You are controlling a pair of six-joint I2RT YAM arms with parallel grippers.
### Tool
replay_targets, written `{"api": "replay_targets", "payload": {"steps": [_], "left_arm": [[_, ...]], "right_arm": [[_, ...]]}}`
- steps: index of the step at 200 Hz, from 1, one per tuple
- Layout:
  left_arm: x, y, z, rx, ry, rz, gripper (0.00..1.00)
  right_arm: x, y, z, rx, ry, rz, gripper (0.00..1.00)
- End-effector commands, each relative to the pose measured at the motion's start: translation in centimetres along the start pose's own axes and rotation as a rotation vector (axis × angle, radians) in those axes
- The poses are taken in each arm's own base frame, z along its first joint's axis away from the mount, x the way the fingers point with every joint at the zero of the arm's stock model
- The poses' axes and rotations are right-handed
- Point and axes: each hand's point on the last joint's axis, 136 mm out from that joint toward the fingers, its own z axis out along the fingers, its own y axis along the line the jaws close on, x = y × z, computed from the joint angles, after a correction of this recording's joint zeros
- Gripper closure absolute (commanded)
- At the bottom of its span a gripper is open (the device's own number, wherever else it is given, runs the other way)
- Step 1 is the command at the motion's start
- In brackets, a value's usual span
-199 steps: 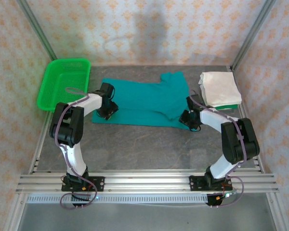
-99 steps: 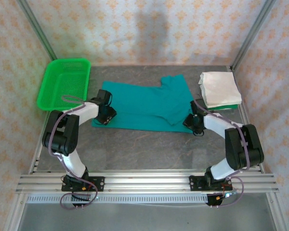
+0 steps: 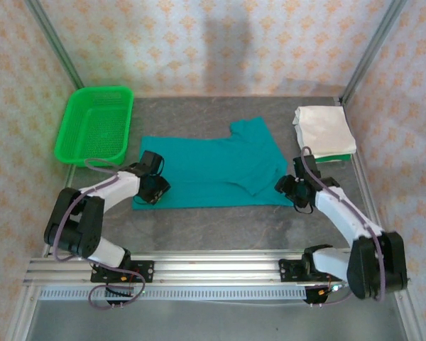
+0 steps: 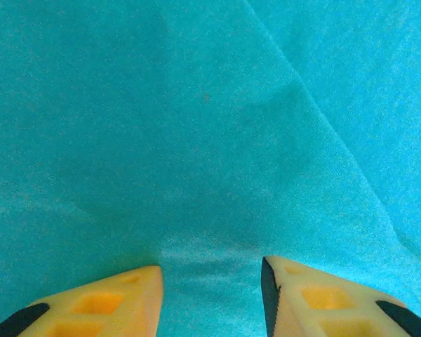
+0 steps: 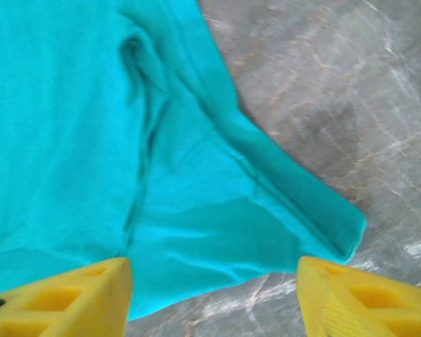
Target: Fold and stack the t-shirts
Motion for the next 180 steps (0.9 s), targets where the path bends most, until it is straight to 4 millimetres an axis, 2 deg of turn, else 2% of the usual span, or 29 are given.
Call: {"api": "replay_targets", "payload": {"steps": [1,24,35,51,61,77,91,127,140,148,160,176,180], "left_arm": [[-0.5,2.4,-1.2,-0.102,-0.056,0.005,0.55],[-1.8,1.5,-2.6,-0.091,-0.113,0.045,0.50],[-2.2,1.2,-3.1,-0.084,-0.134,0.053,0.35],[-2.6,0.9,-3.6,-0.077,-0.150,0.067,0.24],[-2.7,0.7,-3.8,-0.072,-0.156,0.076,0.19],[-2.9,0.9,-4.1,-0.075,-0.161,0.078,0.16],[-2.8,0.9,-4.1,-0.075,-0.159,0.077,0.11],[-2.6,1.0,-4.0,-0.067,-0.147,0.078,0.01],[-2.4,1.0,-3.9,-0.062,-0.141,0.084,0.00],[-2.4,1.0,-3.9,-0.059,-0.140,0.083,0.00],[-2.3,1.0,-3.9,-0.054,-0.140,0.084,0.00],[-2.3,1.1,-3.9,-0.053,-0.141,0.086,0.00],[-2.3,1.1,-3.9,-0.054,-0.142,0.087,0.00]], "right_arm": [[0.3,2.1,-0.8,-0.005,0.005,-0.083,0.35],[1.5,5.0,0.2,-0.019,0.029,-0.147,0.34],[2.4,6.3,1.0,-0.025,0.045,-0.169,0.34],[3.6,7.8,2.2,-0.033,0.074,-0.185,0.34],[4.3,8.5,3.0,-0.030,0.096,-0.190,0.36],[5.3,9.0,4.3,-0.018,0.128,-0.193,0.40],[5.7,8.9,5.5,0.006,0.149,-0.185,0.46],[5.4,8.7,7.4,0.067,0.147,-0.191,0.59],[5.1,8.7,7.8,0.087,0.148,-0.202,0.64],[5.1,8.8,8.2,0.093,0.147,-0.210,0.70],[4.8,9.0,8.4,0.102,0.149,-0.217,0.87],[4.2,9.4,8.3,0.113,0.133,-0.239,1.00],[3.9,9.6,8.2,0.113,0.126,-0.245,1.00]]}}
